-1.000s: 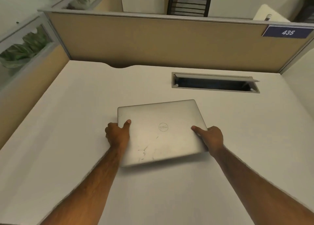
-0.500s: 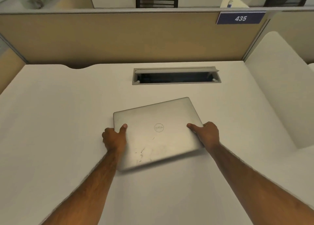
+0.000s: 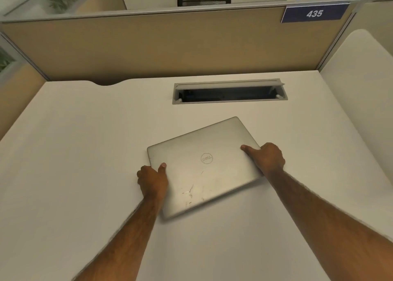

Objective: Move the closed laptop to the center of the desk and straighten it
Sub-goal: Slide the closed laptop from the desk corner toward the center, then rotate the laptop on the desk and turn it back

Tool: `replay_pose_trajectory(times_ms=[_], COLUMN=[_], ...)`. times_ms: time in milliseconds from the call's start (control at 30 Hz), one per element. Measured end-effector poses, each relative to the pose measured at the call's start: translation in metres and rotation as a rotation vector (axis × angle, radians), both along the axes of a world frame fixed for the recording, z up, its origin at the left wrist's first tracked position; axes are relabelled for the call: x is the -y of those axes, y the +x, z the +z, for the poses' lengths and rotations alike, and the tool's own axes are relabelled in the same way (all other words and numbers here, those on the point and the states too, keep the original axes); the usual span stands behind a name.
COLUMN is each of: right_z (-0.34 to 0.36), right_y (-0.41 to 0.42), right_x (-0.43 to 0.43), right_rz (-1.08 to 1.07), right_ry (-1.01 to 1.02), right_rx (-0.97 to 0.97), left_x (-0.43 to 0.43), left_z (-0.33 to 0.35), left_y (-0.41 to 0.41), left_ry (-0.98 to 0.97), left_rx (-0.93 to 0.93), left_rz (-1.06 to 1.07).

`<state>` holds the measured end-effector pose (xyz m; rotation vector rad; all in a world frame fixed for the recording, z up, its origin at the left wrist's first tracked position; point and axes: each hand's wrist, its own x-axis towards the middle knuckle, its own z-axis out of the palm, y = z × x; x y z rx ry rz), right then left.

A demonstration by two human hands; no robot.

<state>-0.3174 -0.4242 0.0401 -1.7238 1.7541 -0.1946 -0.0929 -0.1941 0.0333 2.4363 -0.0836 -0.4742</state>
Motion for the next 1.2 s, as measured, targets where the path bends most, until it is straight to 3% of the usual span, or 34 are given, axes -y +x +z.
replay_pose_trajectory(times_ms=[733,833,933,1067,1200], right_z=[0.002,0.005,0.011,0.019,0.028], right_y=[0.004,0.004,0.009,0.02,0.03], right_x=[-0.042,-0.07,-0.096,-0.119,-0.138], right_rz=[-0.065,-0.234,-0.397,-0.679,-0.79], right_ry=[-0.119,-0.134,-0.066,0.209,0.484], right_rx=[-0.035,0.046,0.154,0.385,0.728], left_x=[-0.015,0.0,0.027,0.068,0.096], left_z=[0.001,0.009,0.013,0.012,0.013], left_y=[0.005,0.016,0.033,0.044,0.047], left_ry=[0.08,0.143,0.154,0.196,0.216], left_rx=[0.123,0.268,0.351,0.26,0.124], left_rz=[-0.188,-0.28,-0.519,-0.824,-0.899])
